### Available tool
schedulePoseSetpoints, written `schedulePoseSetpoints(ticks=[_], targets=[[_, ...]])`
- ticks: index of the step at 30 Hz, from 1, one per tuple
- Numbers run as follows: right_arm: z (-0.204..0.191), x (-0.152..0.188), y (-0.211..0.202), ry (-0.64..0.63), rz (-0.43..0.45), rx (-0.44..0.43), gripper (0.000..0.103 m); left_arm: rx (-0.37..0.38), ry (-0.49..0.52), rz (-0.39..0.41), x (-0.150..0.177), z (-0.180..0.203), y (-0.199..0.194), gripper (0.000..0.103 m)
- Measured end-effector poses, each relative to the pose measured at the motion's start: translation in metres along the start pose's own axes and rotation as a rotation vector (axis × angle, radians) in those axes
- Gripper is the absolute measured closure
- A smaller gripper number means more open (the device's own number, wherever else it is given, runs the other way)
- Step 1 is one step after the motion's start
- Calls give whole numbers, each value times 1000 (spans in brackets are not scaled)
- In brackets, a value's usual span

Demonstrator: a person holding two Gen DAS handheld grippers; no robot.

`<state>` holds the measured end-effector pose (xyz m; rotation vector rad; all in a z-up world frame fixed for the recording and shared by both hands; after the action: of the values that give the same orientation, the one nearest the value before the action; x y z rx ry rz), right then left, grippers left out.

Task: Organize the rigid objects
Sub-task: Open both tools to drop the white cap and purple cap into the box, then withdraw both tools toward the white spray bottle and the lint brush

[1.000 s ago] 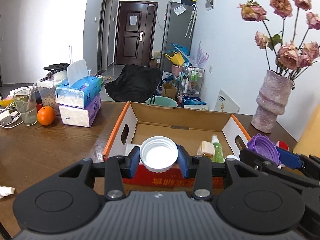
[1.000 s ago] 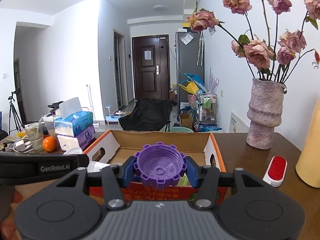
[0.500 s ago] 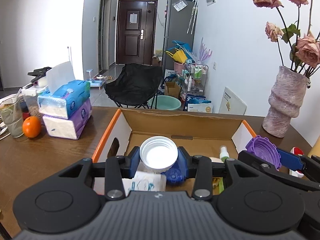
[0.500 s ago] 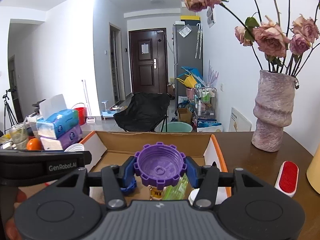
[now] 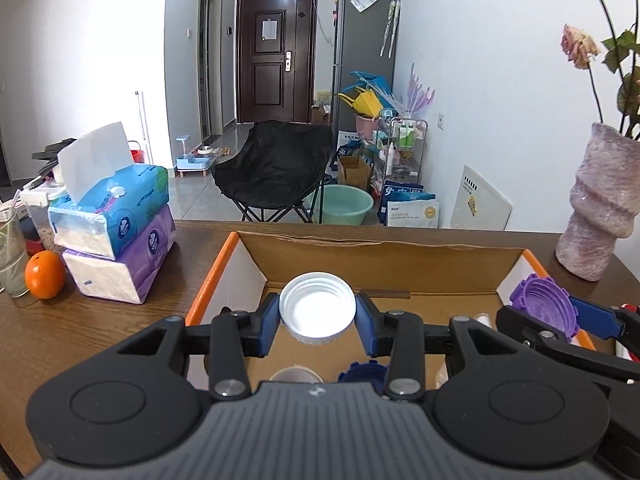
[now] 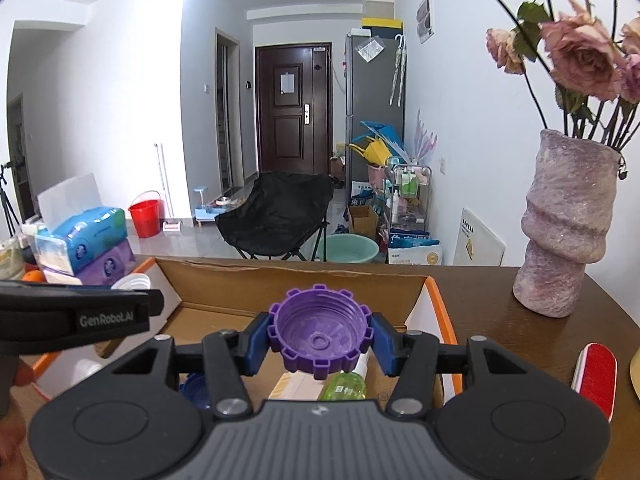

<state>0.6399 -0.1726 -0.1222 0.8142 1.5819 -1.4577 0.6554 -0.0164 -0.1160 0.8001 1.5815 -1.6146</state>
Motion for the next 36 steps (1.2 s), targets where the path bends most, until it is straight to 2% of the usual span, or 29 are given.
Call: schedulePoseSetpoints(ticks=[9,11,12,13,14,16,18,36], targets=[[4,7,19,-8,-48,14,51,-12,3,-39,3,-9,19,61],[5,10,21,-5,-61,14,47,-13,9,-44,5,-9,18,48],[6,10,21,-4,-64,17,42,-15,5,-42,5,-9,17,33],[7,10,21,-1,-61,24,30,-17,-3,-36,4,-10,16,22],[10,9,21,3,-51,34,17,-23,-11,-27,3,-12,14,18],[14,7,20,7,-33,52,5,-31,-17,-15,1,-13,11,10],[17,6,18,8,-22,60,0,-34,-24,-7,0,-14,9,0],[23,-2,4,18,2,74,0,-17,-30,29,-5,-16,-10,0]])
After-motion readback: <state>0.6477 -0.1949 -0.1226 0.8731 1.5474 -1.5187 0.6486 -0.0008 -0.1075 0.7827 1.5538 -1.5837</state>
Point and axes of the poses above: each gripper's, at about its wrist camera, not at the fingertips, and y roughly the way its jaws point, z to its right, x to its underside, the point moved 8 cm from there along y, roughly the way its jaws point, and after that the axes turned 3 degrees about x, right-handed, at the moved point
